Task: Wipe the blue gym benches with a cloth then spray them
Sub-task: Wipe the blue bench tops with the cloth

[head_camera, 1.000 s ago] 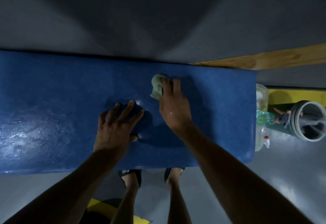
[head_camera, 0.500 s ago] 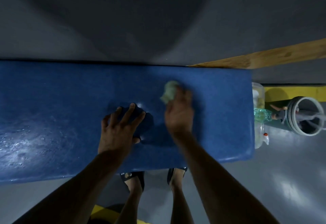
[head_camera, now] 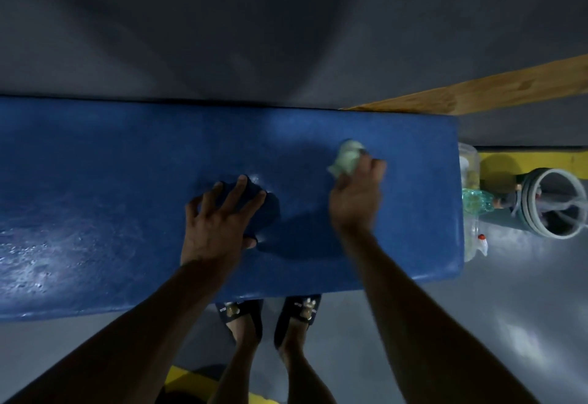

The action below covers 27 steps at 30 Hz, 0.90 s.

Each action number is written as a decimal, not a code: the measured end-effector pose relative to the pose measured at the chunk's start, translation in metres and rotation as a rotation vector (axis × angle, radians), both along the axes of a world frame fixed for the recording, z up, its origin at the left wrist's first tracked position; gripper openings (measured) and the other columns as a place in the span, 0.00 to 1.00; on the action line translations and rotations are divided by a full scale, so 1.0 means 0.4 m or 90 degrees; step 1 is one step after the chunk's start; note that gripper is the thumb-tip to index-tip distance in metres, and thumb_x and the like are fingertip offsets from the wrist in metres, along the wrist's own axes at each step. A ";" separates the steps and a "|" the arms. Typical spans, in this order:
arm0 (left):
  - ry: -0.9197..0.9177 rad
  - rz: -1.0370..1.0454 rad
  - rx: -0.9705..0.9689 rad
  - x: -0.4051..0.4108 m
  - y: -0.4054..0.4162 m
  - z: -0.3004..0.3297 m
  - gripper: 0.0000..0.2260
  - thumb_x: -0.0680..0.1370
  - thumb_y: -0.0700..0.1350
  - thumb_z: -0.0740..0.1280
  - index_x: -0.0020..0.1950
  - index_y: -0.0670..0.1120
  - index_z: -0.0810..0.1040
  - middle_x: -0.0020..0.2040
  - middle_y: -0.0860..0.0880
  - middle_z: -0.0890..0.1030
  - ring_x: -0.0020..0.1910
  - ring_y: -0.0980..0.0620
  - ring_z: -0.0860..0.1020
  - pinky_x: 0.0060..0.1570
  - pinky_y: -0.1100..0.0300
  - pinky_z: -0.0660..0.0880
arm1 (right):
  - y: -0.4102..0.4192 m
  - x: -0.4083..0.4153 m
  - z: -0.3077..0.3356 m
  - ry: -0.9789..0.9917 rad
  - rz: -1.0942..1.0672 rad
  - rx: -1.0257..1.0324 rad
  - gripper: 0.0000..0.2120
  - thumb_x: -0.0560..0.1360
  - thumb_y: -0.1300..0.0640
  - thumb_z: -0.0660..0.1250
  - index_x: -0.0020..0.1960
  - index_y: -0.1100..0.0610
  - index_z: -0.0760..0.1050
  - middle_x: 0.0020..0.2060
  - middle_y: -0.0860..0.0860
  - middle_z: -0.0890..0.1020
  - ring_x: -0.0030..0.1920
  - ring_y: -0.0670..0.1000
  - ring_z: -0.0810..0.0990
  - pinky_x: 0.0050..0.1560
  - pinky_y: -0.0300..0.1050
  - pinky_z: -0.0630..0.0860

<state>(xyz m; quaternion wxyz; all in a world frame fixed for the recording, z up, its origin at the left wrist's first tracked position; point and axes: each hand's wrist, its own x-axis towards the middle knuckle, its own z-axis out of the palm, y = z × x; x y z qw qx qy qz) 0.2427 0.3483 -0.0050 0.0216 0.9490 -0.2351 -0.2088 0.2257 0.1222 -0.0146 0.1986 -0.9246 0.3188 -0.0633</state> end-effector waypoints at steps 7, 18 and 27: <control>-0.021 0.008 -0.008 -0.006 0.000 -0.006 0.44 0.58 0.55 0.82 0.73 0.58 0.69 0.76 0.50 0.67 0.68 0.36 0.69 0.57 0.39 0.70 | -0.021 -0.093 0.013 0.092 0.426 -0.068 0.26 0.73 0.59 0.60 0.71 0.54 0.68 0.64 0.56 0.72 0.41 0.62 0.80 0.39 0.53 0.81; -0.010 0.011 -0.001 -0.014 -0.014 0.012 0.42 0.65 0.54 0.79 0.75 0.59 0.64 0.79 0.50 0.61 0.72 0.36 0.64 0.62 0.39 0.66 | 0.059 -0.111 -0.004 0.036 0.045 0.009 0.24 0.71 0.57 0.63 0.67 0.53 0.71 0.58 0.55 0.73 0.46 0.59 0.78 0.45 0.52 0.77; -0.007 0.033 -0.018 -0.018 -0.017 0.013 0.41 0.64 0.53 0.80 0.74 0.59 0.66 0.78 0.50 0.61 0.72 0.36 0.63 0.63 0.39 0.65 | -0.212 -0.199 0.019 0.124 0.239 -0.170 0.25 0.69 0.55 0.61 0.66 0.53 0.69 0.58 0.58 0.74 0.43 0.63 0.76 0.44 0.53 0.72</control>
